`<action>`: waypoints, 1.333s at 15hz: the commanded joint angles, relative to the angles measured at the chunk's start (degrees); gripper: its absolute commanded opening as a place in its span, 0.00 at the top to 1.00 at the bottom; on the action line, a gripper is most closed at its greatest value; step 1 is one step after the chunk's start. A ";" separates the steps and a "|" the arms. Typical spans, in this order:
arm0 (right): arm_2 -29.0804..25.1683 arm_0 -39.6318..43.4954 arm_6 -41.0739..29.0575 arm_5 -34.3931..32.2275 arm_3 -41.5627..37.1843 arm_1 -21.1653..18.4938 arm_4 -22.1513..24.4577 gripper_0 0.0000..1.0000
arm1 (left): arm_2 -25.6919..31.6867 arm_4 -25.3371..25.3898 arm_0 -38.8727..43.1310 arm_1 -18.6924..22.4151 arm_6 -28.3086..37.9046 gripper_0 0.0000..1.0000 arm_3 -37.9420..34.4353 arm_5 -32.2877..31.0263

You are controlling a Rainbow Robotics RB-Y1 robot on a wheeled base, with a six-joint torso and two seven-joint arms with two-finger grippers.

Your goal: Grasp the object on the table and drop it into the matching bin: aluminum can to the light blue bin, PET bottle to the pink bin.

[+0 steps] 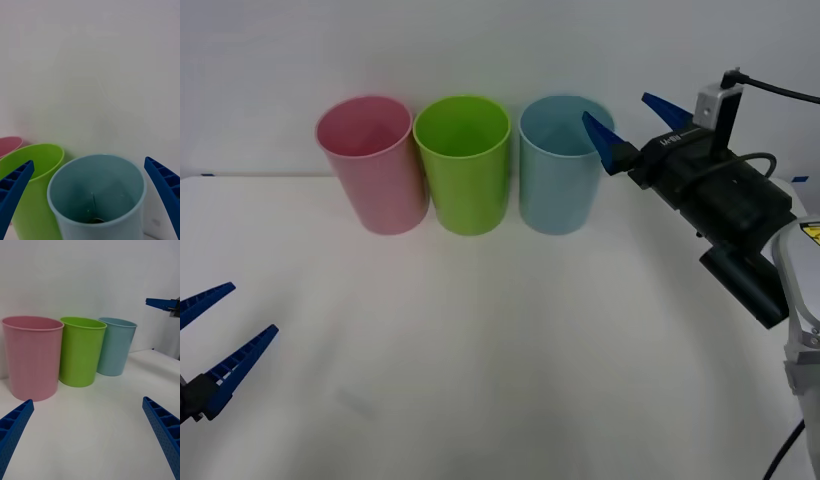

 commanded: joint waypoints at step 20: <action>-18.63 35.84 23.80 -28.91 -13.87 -6.99 -18.05 0.00 | 0.00 0.00 0.00 0.00 0.00 0.00 0.00 0.00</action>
